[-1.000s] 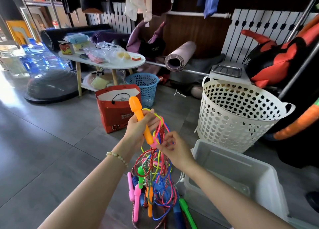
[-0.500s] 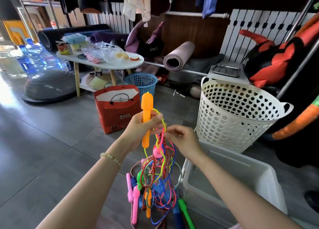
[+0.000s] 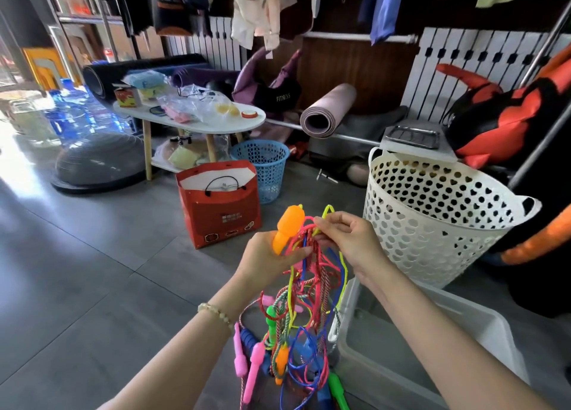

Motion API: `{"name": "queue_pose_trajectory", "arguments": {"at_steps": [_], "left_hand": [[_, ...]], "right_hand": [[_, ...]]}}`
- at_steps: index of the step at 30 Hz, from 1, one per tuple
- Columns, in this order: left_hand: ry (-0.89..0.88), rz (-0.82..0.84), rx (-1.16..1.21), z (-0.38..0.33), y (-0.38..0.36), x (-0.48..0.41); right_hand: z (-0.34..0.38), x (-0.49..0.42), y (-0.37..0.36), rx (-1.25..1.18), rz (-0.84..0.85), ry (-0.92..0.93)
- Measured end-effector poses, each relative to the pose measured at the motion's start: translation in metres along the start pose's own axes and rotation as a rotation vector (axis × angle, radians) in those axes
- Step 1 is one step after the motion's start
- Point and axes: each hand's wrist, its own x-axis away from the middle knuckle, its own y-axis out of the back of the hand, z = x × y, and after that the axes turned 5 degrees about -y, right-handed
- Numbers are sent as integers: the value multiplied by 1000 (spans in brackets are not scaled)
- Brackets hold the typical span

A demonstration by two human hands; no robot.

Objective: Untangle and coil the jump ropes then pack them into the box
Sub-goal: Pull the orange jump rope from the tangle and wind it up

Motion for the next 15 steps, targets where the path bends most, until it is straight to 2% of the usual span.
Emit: {"name": "queue_pose_trajectory", "arguments": {"at_steps": [5, 8, 11, 15], "left_hand": [[32, -45, 127, 0, 7, -9], [135, -146, 272, 8, 22, -15], [197, -230, 300, 22, 40, -20], [216, -45, 128, 29, 30, -18]], "right_hand": [[1, -3, 0, -92, -1, -57], [13, -8, 20, -287, -73, -135], [29, -8, 51, -444, -153, -124], [31, 0, 35, -423, -21, -144]]}}
